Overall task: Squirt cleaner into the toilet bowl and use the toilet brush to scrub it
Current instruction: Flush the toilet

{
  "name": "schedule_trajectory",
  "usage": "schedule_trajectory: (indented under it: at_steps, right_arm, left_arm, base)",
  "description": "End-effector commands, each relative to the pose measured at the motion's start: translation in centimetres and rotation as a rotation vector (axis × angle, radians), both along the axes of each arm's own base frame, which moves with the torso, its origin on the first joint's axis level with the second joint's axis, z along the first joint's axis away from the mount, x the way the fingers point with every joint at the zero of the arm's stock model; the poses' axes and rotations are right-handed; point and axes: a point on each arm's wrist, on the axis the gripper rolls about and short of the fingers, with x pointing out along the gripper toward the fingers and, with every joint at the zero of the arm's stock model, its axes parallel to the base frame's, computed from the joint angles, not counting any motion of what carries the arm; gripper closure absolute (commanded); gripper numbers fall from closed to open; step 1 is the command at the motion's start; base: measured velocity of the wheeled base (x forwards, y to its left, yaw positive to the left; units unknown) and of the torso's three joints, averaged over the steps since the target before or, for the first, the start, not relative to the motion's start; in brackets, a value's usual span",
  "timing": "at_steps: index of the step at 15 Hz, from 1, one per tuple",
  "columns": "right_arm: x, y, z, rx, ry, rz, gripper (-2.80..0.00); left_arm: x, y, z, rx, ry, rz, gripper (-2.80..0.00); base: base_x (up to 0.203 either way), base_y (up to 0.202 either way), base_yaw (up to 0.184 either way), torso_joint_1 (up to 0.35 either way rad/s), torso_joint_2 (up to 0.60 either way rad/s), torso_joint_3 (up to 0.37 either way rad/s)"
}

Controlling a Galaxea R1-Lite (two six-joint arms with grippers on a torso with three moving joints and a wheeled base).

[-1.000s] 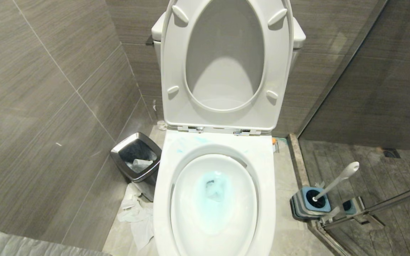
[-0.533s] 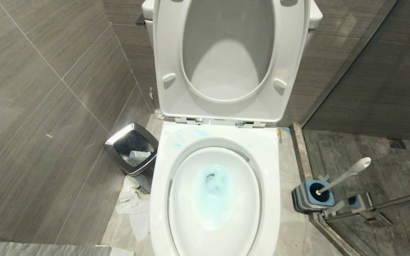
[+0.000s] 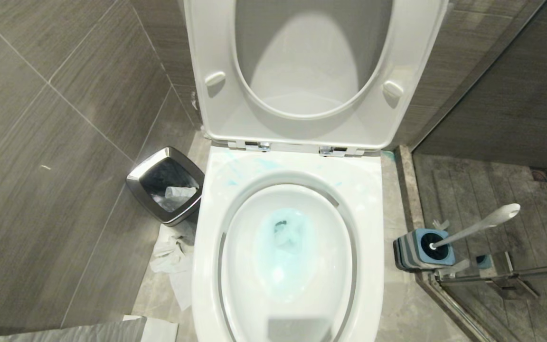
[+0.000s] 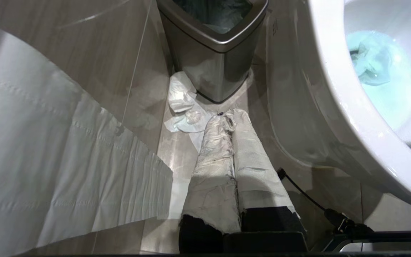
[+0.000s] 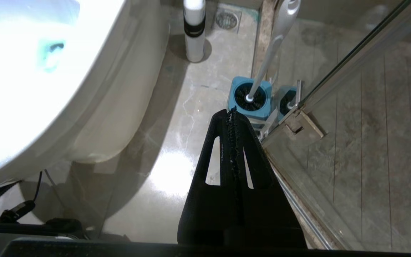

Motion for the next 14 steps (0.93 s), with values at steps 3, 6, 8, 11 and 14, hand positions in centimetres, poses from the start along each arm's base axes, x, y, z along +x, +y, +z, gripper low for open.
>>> schedule_trajectory:
  at_steps: [3,6,8,11,14]
  right_arm:
    - [0.09,0.0,-0.34,0.0,0.012,0.0,0.0]
    - [0.09,0.0,-0.34,0.0,0.012,-0.001,0.0]
    - [0.09,0.0,-0.34,0.0,0.012,-0.001,0.0]
    - [0.09,0.0,-0.34,0.0,0.012,-0.001,0.0]
    - [0.09,0.0,-0.34,0.0,0.012,-0.001,0.0]
  left_arm:
    - [0.04,0.0,-0.11,0.0,0.003,0.0,0.0]
    - [0.05,0.0,-0.14,-0.003,0.002,0.0,0.0]
    - [0.06,0.0,-0.18,-0.011,0.004,0.0,0.0]
    - [0.04,-0.01,-0.11,0.019,0.002,-0.004,0.0]
    - [0.03,-0.03,-0.08,0.052,0.0,-0.015,0.0]
  base:
    - [0.0,0.0,0.0,-0.002,0.0,-0.194]
    - [0.0,0.0,0.0,0.004,0.0,-0.134]
    - [0.0,0.0,0.0,0.004,0.0,-0.019]
    - [0.0,0.0,0.0,0.0,0.0,0.0]
    - [0.0,0.0,0.0,0.0,0.0,0.0]
